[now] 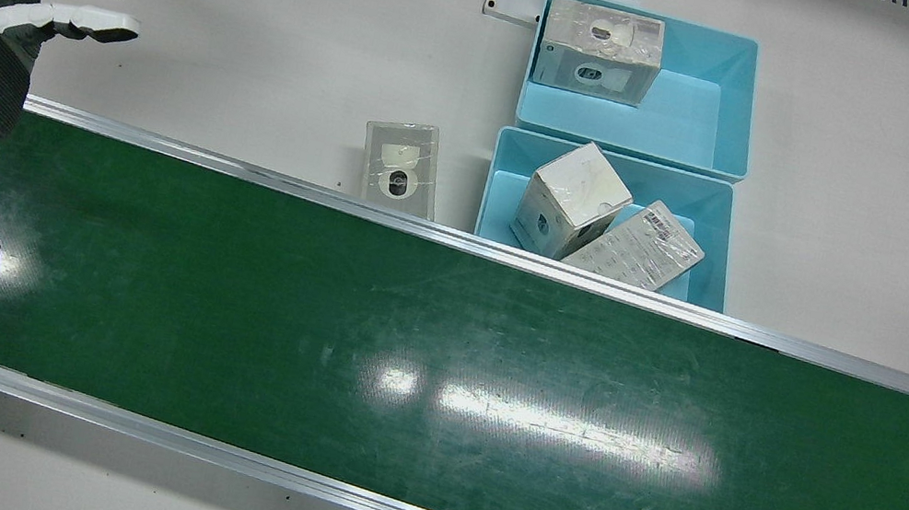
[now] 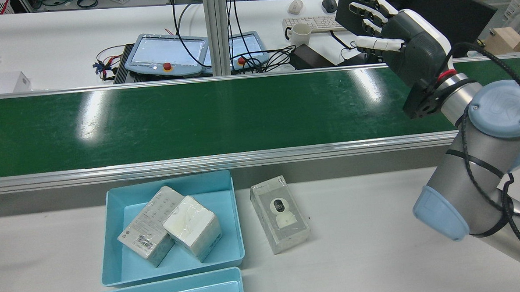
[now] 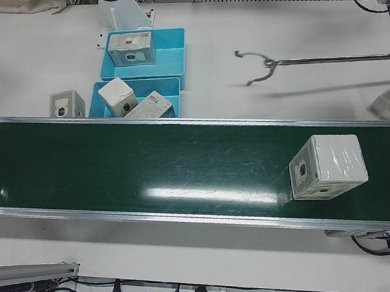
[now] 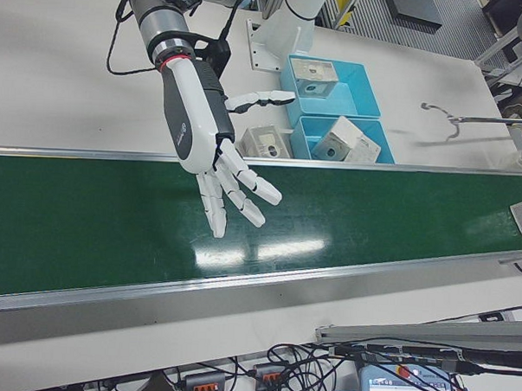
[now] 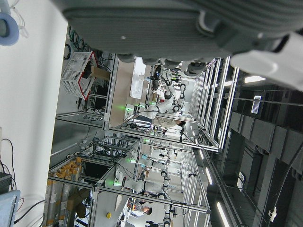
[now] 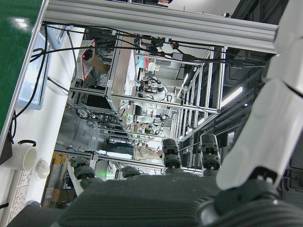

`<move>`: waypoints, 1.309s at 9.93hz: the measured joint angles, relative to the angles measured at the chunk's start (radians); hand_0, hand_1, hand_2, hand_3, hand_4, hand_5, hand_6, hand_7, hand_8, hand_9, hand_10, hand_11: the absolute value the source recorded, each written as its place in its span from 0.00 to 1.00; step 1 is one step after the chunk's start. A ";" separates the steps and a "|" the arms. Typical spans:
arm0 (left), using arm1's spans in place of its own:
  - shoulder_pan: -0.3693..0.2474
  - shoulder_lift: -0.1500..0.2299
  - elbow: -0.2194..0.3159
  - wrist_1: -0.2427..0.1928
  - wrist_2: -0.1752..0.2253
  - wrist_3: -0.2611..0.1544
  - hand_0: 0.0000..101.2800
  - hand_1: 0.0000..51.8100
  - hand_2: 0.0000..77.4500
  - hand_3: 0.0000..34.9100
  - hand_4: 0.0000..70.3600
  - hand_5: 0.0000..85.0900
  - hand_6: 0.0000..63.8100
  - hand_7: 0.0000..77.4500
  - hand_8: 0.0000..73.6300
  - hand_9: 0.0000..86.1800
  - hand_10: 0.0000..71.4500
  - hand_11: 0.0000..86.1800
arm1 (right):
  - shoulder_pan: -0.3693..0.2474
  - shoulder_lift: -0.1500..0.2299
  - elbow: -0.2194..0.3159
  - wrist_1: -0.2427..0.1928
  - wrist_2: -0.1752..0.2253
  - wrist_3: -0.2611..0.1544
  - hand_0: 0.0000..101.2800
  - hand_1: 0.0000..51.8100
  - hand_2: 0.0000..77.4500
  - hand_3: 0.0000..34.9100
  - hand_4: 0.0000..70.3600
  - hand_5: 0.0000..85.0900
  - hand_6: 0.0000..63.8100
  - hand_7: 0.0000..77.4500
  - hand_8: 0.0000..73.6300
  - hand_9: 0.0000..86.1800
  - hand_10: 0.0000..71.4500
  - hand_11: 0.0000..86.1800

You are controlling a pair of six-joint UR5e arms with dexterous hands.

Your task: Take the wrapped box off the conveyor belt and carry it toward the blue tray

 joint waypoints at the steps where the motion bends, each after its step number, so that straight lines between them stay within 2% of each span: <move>1: 0.000 0.000 0.000 0.000 0.000 0.000 0.00 0.00 0.01 0.00 0.00 0.01 0.00 0.01 0.01 0.00 0.00 0.00 | 0.000 -0.002 0.003 0.000 0.000 0.000 0.39 0.16 0.15 0.87 0.07 0.17 0.00 0.15 0.00 0.01 0.06 0.08; 2: 0.000 0.000 0.000 0.000 0.000 0.000 0.00 0.00 0.01 0.00 0.00 0.01 0.00 0.01 0.01 0.01 0.00 0.00 | 0.001 -0.003 0.006 0.000 0.000 0.001 0.39 0.16 0.15 0.87 0.09 0.17 0.00 0.15 0.00 0.01 0.06 0.08; 6: 0.000 0.000 0.000 0.000 0.000 0.000 0.00 0.00 0.01 0.00 0.00 0.01 0.00 0.01 0.00 0.00 0.00 0.00 | -0.003 -0.049 0.034 0.000 -0.002 0.003 0.39 0.16 0.15 0.87 0.09 0.18 0.00 0.15 0.00 0.01 0.08 0.09; 7: 0.000 0.000 0.000 0.000 0.000 0.000 0.00 0.00 0.01 0.00 0.00 0.01 0.00 0.01 0.01 0.00 0.00 0.00 | -0.003 -0.052 0.036 0.000 -0.002 0.005 0.39 0.16 0.15 0.87 0.09 0.18 0.00 0.15 0.00 0.01 0.05 0.08; 12: 0.000 0.000 0.000 0.000 0.000 0.000 0.00 0.00 0.01 0.00 0.00 0.01 0.00 0.01 0.00 0.01 0.00 0.00 | -0.012 -0.046 0.021 0.000 -0.003 0.006 0.39 0.16 0.14 0.87 0.07 0.16 0.00 0.14 0.00 0.01 0.07 0.08; 13: 0.000 0.000 0.000 0.000 0.000 0.000 0.00 0.00 0.01 0.00 0.00 0.01 0.00 0.01 0.00 0.01 0.00 0.00 | -0.016 -0.043 0.017 0.000 -0.003 0.006 0.37 0.12 0.15 0.88 0.09 0.18 0.00 0.15 0.00 0.01 0.07 0.08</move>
